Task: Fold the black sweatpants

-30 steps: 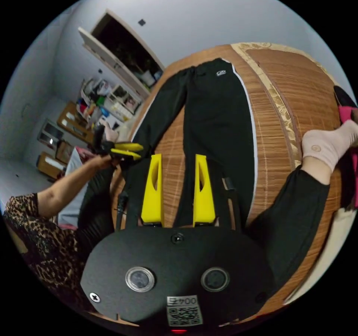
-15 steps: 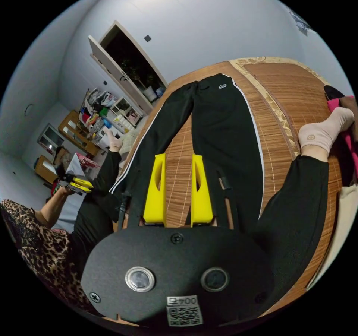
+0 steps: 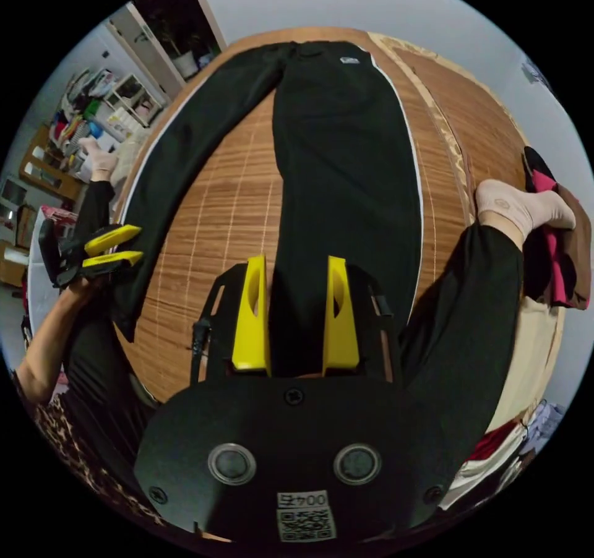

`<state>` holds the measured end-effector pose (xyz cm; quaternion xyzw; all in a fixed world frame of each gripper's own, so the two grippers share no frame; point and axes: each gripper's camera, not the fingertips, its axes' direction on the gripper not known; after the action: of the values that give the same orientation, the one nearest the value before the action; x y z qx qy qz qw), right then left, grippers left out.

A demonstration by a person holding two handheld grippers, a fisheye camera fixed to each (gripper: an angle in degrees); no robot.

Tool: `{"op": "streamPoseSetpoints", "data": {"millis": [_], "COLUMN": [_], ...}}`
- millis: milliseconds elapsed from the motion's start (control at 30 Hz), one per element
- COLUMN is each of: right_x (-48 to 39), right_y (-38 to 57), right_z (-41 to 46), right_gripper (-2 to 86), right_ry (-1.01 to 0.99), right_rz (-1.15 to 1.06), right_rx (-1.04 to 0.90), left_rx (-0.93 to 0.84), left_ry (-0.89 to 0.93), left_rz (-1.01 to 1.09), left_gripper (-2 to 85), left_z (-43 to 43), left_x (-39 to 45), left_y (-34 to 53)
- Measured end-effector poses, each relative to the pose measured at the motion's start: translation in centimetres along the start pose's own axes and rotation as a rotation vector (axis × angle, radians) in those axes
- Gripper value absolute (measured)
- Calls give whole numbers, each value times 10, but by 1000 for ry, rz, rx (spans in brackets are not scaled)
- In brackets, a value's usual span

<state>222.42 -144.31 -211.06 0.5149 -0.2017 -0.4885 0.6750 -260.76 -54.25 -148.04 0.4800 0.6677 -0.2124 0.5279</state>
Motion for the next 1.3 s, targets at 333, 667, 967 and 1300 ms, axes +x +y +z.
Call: {"op": "streamPoseSetpoints", "data": {"millis": [333,667,967,1300], "right_x": [-40,-35,-51,-64], "right_y": [-7,-7,11,32], "right_z": [48,65,72,80], "right_gripper": [155,135,138,141], "right_ry": [-12,88,69,91], "right_rz": [-63,11,35,-12], "right_rx": [-225,-264,-246,-253], "left_rx": [10,24,32,64], "left_ry": [-34,57,128,79], "left_rz": [-4,-84,-161,-183], "left_gripper": [120,112,119,166], "left_z": [-22,-46,-64,-78], "left_x": [-3,-29,-33,-41], "left_y": [20,35,60,64]}}
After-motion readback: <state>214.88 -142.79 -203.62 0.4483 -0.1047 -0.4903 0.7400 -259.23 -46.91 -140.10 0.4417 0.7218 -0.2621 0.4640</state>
